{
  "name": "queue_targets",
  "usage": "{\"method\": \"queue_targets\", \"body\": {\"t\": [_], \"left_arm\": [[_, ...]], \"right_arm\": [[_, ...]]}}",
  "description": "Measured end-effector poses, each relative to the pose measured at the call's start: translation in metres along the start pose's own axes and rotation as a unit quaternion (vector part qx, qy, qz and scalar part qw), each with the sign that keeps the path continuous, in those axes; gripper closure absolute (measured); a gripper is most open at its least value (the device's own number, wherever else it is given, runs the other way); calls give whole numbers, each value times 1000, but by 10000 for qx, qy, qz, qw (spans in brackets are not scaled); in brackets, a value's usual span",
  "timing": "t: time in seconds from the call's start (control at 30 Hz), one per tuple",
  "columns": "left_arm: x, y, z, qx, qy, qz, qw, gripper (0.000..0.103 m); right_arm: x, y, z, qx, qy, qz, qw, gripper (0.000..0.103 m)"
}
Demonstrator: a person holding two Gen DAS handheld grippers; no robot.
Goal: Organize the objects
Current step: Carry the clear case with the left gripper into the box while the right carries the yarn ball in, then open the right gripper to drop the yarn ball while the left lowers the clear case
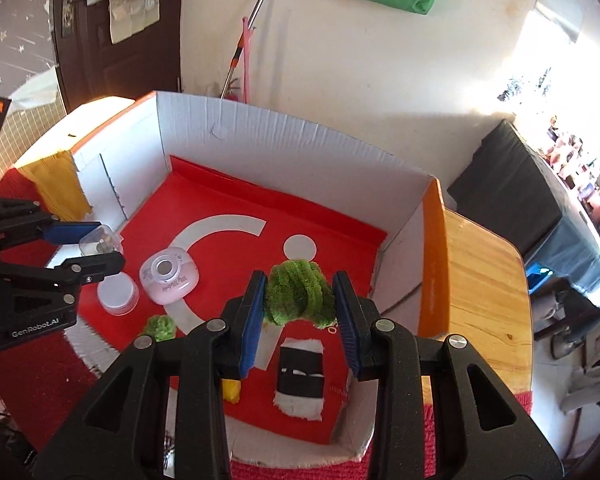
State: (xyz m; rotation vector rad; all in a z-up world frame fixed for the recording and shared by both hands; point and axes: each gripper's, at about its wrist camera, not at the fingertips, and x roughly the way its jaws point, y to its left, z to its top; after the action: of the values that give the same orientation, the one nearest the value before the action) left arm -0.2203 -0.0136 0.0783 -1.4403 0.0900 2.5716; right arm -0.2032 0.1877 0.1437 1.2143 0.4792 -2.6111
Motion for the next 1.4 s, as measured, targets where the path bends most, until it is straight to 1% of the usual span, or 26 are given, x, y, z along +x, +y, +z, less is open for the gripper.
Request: {"method": "queue_targets", "body": {"t": [0.1, 0.33, 0.43, 0.63, 0.9, 1.07, 1.4], "left_arm": [[2, 1, 3, -76, 71, -43, 9999, 67], [6, -1, 12, -219, 145, 13, 9997, 67], [7, -4, 17, -237, 134, 80, 9996, 67], [16, -6, 29, -433, 203, 172, 9987, 67], [32, -10, 44, -470, 241, 498, 9974, 67], [43, -12, 50, -437, 286, 720, 9960, 67], [59, -23, 54, -374, 412, 846, 9949, 67]], "right_arm": [[8, 0, 2, -17, 88, -6, 10000, 71], [28, -4, 9, -7, 330, -110, 9994, 71], [36, -6, 11, 2, 432, -136, 9990, 71], [51, -7, 15, -35, 629, -195, 9978, 71], [71, -9, 18, 2, 896, -251, 9957, 71], [84, -5, 18, -73, 1076, -401, 9934, 71], [96, 1, 18, -172, 1288, -567, 9899, 71]]}}
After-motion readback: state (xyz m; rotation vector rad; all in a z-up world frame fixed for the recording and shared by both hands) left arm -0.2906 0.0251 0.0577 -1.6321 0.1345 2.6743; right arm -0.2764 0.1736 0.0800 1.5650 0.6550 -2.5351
